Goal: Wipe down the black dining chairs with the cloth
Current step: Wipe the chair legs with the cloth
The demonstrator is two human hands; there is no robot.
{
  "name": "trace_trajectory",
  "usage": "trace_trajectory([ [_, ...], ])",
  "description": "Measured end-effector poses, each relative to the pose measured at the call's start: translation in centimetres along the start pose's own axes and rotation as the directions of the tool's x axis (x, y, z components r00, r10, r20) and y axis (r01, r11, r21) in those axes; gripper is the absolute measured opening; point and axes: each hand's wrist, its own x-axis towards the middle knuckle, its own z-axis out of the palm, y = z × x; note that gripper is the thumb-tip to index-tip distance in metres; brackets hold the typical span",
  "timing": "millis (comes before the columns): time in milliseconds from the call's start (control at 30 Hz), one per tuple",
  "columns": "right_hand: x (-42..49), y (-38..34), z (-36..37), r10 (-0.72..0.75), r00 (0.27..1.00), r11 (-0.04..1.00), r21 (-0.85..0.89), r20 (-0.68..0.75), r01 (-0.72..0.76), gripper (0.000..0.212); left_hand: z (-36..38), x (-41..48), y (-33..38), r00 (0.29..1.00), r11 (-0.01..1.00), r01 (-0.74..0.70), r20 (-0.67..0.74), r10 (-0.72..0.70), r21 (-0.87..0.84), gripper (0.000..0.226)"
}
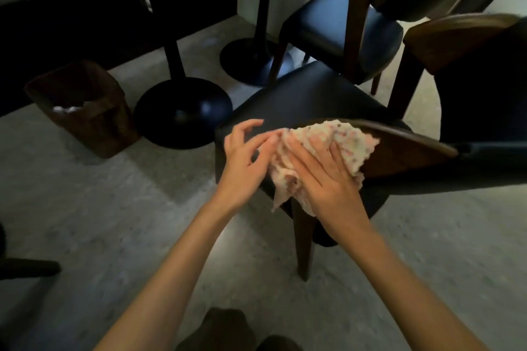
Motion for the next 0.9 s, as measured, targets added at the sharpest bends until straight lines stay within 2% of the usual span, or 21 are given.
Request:
trace_trajectory([
  [67, -1.4, -0.1, 1.2, 0.034, 0.995, 0.996, 0.088, -0.094, -0.025, 0.057, 1.1, -0.7, 0.3, 0.991, 0.992, -0.128, 0.025, 0.128, -0.004, 0.035],
  [133, -2.4, -0.3, 2.6, 0.098, 0.973, 0.977, 0.207, -0.211, -0.054, 0.052, 2.5, -1.3, -0.4, 0.980, 0.980, -0.197, 0.015, 0.197, -0.018, 0.045],
  [200, -3.1, -0.7, 4.2, 0.212, 0.917, 0.930, 0.358, -0.337, -0.084, 0.052, 3.9, -1.6, -1.9, 0.965, 0.964, -0.263, -0.029, 0.262, -0.046, 0.050],
  [267, -3.1, -1.2, 5.5, 0.336, 0.825, 0.883, 0.457, -0.455, -0.107, 0.054, 5.5, -1.8, -3.6, 0.957, 0.950, -0.288, -0.069, 0.282, -0.121, 0.049],
  [367, -2.7, -2.1, 7.2, 0.378, 0.716, 0.896, 0.427, -0.587, -0.123, 0.045, 7.5, -1.9, -5.2, 0.957, 0.928, -0.288, -0.116, 0.267, -0.237, 0.045],
  [467, -2.3, -2.7, 9.0, 0.441, 0.647, 0.875, 0.459, -0.622, -0.155, 0.045, 8.4, -1.8, -6.0, 0.947, 0.896, -0.319, -0.146, 0.287, -0.309, 0.043],
  [567, -2.6, -2.9, 10.4, 0.494, 0.661, 0.828, 0.537, -0.565, -0.160, 0.051, 9.1, -1.9, -7.1, 0.947, 0.888, -0.320, -0.129, 0.293, -0.331, 0.045],
  [667, -4.1, -2.5, 12.0, 0.477, 0.732, 0.809, 0.568, -0.486, -0.150, 0.055, 10.0, -2.2, -8.5, 0.953, 0.877, -0.304, -0.101, 0.287, -0.373, 0.047],
  [800, -8.6, -2.5, 15.7, 0.462, 0.818, 0.782, 0.593, -0.342, -0.193, 0.059, 12.1, -3.8, -11.2, 0.974, 0.891, -0.219, -0.030, 0.226, -0.397, 0.046],
  [900, -10.8, -2.7, 17.2, 0.465, 0.845, 0.787, 0.561, -0.262, -0.259, 0.062, 13.9, -5.8, -13.2, 0.986, 0.919, -0.131, 0.049, 0.160, -0.371, 0.045],
])
